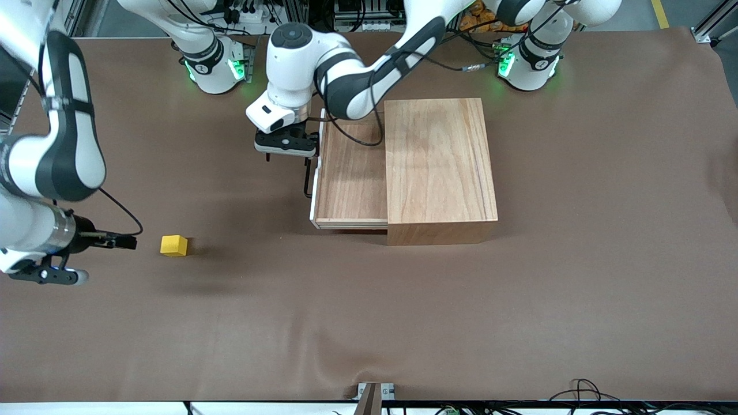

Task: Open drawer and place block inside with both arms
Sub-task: 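Grasp the yellow cube with the right gripper while the left gripper withdraws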

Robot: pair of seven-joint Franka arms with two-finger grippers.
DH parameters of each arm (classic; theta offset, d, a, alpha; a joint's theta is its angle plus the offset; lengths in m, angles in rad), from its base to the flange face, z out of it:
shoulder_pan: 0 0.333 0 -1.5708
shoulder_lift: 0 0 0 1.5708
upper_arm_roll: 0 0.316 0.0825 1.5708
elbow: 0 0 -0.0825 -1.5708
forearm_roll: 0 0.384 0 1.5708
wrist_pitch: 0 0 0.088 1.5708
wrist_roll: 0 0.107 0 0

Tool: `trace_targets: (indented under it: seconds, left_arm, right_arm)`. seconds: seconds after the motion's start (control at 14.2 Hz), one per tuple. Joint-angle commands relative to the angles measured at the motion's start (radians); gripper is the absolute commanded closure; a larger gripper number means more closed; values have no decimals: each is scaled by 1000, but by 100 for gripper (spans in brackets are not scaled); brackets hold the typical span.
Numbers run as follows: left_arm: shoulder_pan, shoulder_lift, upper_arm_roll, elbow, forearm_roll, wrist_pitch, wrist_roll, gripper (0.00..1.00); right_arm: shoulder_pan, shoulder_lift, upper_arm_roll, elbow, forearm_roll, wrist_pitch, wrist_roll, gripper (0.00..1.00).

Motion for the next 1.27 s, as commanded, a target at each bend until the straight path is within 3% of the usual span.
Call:
trace_targets:
  seconds: [0.0,0.35,0.49,0.78,1.2]
  left_arm:
    - [80,-146,9,-46,-5,-78,23,0]
    - [322,-333,0,-55,-27,-297,81,0]
    - [413,-382,-9,-57,-37,-386,200,0]
    - [560,-456,-11,-58,-104,-535,450,0]
    - [797,-530,-11,-58,-190,-733,803,0]
  right_arm:
    - [-36,23,8,20,63,-14,-5,0]
    - [-15,145,8,22,74,14,-75,0]
    - [-13,146,8,-31,68,105,-215,0]
    - [-5,116,10,-213,70,250,-237,0]
    - [7,116,8,-265,70,293,-237,0]
